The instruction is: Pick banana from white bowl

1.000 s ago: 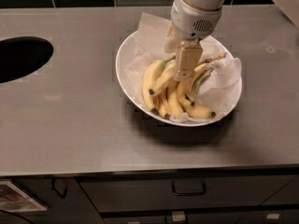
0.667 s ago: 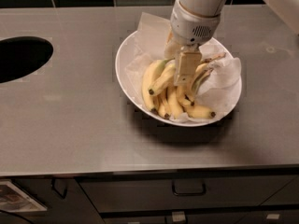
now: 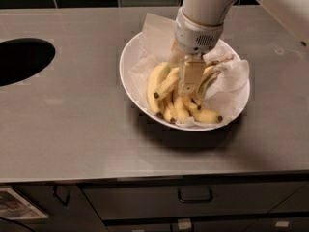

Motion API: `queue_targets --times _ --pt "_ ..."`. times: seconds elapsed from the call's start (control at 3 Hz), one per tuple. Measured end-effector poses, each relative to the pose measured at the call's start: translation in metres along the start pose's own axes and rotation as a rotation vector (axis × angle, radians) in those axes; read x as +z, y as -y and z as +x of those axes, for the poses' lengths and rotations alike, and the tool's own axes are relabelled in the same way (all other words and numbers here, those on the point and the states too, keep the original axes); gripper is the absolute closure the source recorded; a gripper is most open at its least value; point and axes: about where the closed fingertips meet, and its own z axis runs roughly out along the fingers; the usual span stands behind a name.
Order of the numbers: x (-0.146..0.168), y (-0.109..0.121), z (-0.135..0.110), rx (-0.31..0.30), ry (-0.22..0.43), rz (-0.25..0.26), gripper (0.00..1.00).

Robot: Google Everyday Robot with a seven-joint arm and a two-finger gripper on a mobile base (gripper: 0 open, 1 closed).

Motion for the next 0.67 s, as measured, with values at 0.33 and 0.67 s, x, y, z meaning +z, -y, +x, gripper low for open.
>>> queue_targets --times 0.33,0.67 --pt "0.0050 0.0013 -0.0011 -0.002 -0.004 -0.006 0.40" --pt "0.0085 0.0035 -0.0041 -0.007 -0.005 -0.009 0.48"
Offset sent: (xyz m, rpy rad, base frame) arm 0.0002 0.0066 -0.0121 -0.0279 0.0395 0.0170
